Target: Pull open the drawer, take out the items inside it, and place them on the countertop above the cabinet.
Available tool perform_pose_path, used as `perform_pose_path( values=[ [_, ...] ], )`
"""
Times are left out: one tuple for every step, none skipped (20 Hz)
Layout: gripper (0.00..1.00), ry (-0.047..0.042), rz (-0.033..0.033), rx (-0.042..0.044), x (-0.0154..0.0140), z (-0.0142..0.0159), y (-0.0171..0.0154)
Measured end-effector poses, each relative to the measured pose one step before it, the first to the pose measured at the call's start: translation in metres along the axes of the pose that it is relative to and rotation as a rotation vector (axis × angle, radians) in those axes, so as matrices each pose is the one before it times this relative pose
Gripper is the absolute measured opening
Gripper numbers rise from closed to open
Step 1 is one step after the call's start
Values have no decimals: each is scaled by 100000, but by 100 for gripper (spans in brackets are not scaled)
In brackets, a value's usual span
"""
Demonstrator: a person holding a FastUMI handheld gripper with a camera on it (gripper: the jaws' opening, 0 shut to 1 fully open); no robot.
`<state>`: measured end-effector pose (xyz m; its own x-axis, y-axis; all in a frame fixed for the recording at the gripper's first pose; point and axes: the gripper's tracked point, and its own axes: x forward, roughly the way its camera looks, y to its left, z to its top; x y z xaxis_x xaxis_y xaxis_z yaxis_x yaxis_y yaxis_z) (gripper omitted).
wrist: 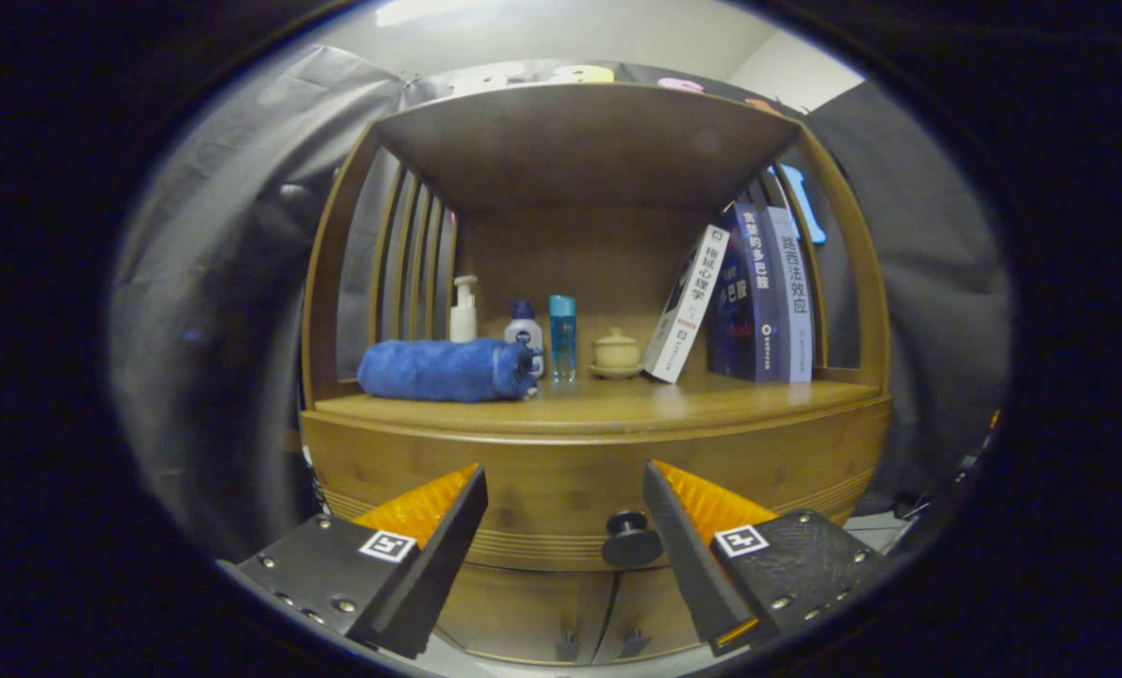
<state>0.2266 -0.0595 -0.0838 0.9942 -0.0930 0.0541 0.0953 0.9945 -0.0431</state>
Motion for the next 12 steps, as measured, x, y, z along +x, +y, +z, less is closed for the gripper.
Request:
perform_pose_path(
  values=[
    [99,-512,-363,-462,385,5,-383],
    [99,185,-27,405,519,-417,-360],
    [99,1990,-1367,552,450,-778,-609],
    [99,3985,-2158,413,195,-1245,-673],
    [99,2875,-1172,403,294,-1071,-468],
    [92,2823,-717,-492,577,-1094,-415],
    [85,2923,260,-1245,267,-794,-57],
    [79,-718,-1497,-1707,-332,155,-386],
    [72,-774,220,-382,-2,116,-150],
    [65,989,-257,-1083,330,-326,-14],
    [58,-681,-1153,-558,-17,40,-486],
    [51,440,732,1355,943,-235,89]
  ],
)
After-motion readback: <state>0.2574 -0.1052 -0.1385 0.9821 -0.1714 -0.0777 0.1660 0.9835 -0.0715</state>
